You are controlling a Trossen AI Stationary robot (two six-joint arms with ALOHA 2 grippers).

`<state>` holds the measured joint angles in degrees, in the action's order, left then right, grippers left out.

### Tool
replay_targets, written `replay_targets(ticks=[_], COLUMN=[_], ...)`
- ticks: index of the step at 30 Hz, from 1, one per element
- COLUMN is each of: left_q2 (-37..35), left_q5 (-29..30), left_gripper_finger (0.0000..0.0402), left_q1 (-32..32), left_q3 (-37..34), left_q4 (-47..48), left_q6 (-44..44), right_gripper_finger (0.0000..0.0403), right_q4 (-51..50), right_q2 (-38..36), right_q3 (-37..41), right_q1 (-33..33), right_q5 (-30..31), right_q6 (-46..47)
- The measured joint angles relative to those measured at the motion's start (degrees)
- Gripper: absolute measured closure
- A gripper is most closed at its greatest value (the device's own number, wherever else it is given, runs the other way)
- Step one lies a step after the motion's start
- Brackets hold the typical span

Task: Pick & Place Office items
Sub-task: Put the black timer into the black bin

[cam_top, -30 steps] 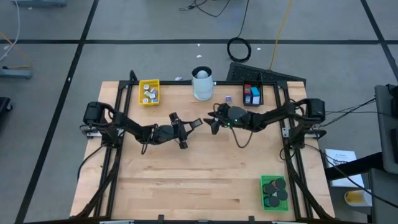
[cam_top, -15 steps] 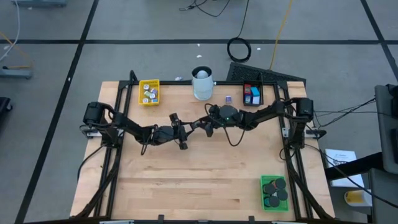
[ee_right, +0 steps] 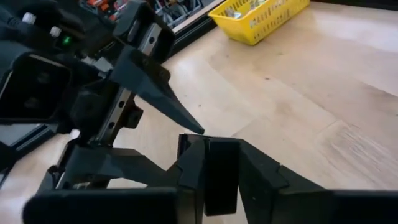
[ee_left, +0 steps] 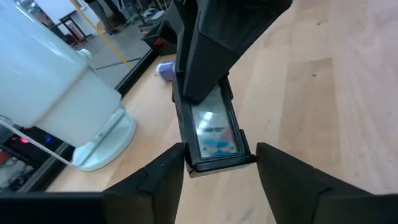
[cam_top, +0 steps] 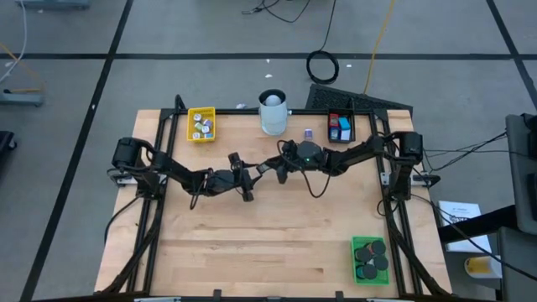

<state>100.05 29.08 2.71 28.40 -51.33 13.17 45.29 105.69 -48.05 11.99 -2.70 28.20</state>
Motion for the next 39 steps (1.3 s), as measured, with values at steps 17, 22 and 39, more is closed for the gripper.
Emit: replay_targets(ticks=[17, 22, 39], left_q2=[-6.64, -7.19, -7.17], left_q5=[6.78, 6.88, -2.04], left_gripper_finger=[0.013, 0.0153, 0.0212], left_q1=[4.34, 3.62, -0.18], left_q3=[0.09, 0.07, 0.04], left_q4=[6.12, 9.2, 10.49], left_q6=[4.39, 3.24, 0.18], right_gripper_finger=[0.0335, 0.0344, 0.0338], right_q4=[-9.76, -11.81, -12.36], right_q2=[-12.81, -22.97, -27.33], right_q3=[4.05, 10.59, 20.33], right_q1=[-0.33, -0.35, 11.96], right_q5=[4.3, 15.9, 54.9], right_q6=[-5.01, -6.61, 14.83])
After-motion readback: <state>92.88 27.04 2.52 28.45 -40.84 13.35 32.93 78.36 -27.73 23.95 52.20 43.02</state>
